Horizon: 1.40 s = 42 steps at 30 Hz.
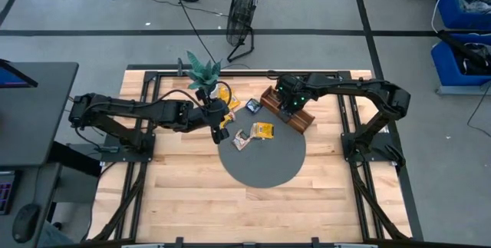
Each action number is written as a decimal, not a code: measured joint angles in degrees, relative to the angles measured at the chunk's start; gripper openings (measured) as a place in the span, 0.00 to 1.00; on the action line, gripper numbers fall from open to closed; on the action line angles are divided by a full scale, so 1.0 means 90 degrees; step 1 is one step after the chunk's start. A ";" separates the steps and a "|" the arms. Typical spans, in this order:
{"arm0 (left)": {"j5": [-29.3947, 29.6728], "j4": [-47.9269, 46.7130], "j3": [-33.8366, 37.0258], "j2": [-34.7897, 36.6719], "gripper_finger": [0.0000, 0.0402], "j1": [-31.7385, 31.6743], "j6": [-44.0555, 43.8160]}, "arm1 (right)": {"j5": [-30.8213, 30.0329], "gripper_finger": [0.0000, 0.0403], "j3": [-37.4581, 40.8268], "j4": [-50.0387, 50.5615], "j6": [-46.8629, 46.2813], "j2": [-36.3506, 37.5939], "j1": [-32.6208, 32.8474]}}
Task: Pick & Place Tea
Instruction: Put the black tea bag into the middle section of the wooden organizer
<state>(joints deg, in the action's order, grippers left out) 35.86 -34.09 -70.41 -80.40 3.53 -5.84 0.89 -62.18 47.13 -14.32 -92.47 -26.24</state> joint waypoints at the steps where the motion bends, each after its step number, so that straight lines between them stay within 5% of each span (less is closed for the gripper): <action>1: 0.0000 0.0000 0.0000 0.0000 0.04 0.0000 0.0001 | 0.0122 0.05 -0.0001 0.0001 -0.0023 0.0000 0.0000; 21: 0.0000 0.0000 0.0000 -0.0002 0.04 0.0000 -0.0091 | 0.0288 0.28 -0.0004 0.0291 -0.0141 0.0391 -0.0063; 36: 0.0020 0.0000 0.0002 -0.0002 0.05 -0.0199 -0.0354 | -0.0008 0.25 -0.0006 0.0822 -0.0409 0.1367 -0.0209; 42: -0.1851 0.0124 0.0010 -0.0112 0.14 -0.0928 -0.1188 | 0.0023 0.25 -0.0006 0.0565 -0.0888 0.1963 -0.0152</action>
<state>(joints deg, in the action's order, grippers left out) 19.20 -32.97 -70.32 -81.41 -4.82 -16.54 1.10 -62.24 52.22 -22.32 -74.80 -27.61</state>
